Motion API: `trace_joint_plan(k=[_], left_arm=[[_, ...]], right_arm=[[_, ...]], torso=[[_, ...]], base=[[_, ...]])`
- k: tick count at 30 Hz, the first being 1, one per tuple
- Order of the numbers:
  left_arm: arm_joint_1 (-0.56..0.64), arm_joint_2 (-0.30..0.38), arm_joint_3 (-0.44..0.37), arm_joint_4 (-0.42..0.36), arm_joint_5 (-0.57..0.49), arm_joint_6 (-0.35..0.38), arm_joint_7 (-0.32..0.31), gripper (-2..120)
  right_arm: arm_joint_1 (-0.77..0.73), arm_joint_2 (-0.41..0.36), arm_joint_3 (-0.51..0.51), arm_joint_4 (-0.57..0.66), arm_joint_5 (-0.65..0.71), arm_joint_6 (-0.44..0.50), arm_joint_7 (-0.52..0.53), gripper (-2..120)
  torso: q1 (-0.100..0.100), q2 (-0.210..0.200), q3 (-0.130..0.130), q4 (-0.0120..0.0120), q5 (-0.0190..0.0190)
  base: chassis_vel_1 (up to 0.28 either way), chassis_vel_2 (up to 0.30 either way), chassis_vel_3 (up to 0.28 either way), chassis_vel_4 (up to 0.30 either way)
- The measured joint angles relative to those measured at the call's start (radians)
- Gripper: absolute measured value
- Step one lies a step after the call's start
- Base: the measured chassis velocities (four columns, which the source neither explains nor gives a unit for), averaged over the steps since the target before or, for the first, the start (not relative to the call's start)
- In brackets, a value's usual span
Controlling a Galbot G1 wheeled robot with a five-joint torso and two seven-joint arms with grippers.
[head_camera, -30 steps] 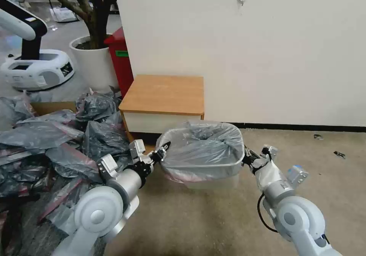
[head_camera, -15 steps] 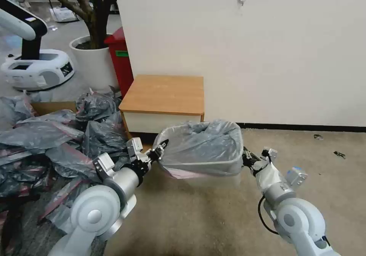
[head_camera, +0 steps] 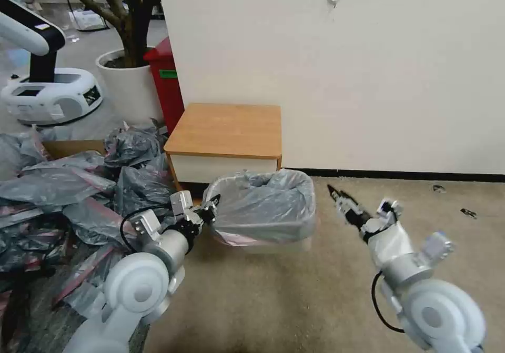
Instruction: Pick up the garbage bag from the table and place it over the trash can.
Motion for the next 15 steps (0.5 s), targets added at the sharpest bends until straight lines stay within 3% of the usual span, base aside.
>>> trace_joint_plan(k=[1,2,4,6,10,11,14,15], left_arm=[[-0.002,0.017,0.012,0.000,0.036,-0.004,0.010,7],[-0.002,0.017,0.012,0.000,0.036,-0.004,0.010,7],[-0.003,0.048,0.026,-0.007,0.098,-0.006,0.030,7],[-0.003,0.058,0.029,-0.011,0.117,-0.007,0.034,7],[0.008,0.082,0.033,-0.024,0.190,-0.006,0.040,7],[0.008,0.082,0.033,-0.024,0.190,-0.006,0.040,7],[0.018,0.088,0.042,-0.026,0.235,-0.006,0.050,7],[0.018,0.088,0.042,-0.026,0.235,-0.006,0.050,7]], right_arm=[[0.047,-0.074,-0.024,0.028,-0.010,-0.026,-0.010,80],[0.047,-0.074,-0.024,0.028,-0.010,-0.026,-0.010,80],[0.156,-0.197,-0.080,0.039,-0.036,-0.064,-0.058,89],[0.211,-0.243,-0.114,0.035,-0.043,-0.076,-0.076,88],[0.472,-0.368,-0.354,-0.033,-0.089,-0.103,-0.130,69],[0.472,-0.368,-0.354,-0.033,-0.089,-0.103,-0.130,69],[0.627,-0.380,-0.573,-0.079,-0.179,-0.126,-0.137,56],[0.627,-0.380,-0.573,-0.079,-0.179,-0.126,-0.137,56]], torso=[[0.000,0.000,0.000,0.0000,0.0000],[0.000,0.000,0.000,0.0000,0.0000],[0.000,0.000,0.000,0.0001,0.0000],[0.000,0.000,0.000,0.0000,0.0003],[0.000,0.000,0.000,0.0003,0.0001],[0.000,0.000,0.000,0.0003,0.0001],[0.000,0.000,0.000,0.0003,0.0000],[0.000,0.000,0.000,0.0003,0.0000]], base=[[0.000,0.000,0.000,0.000],[0.000,0.000,0.000,0.000],[0.000,0.000,0.000,0.000],[0.000,0.000,0.000,0.000],[0.000,0.000,0.000,0.000],[0.000,0.000,0.000,0.000],[0.000,0.000,0.000,0.000],[0.000,0.000,0.000,0.000]])
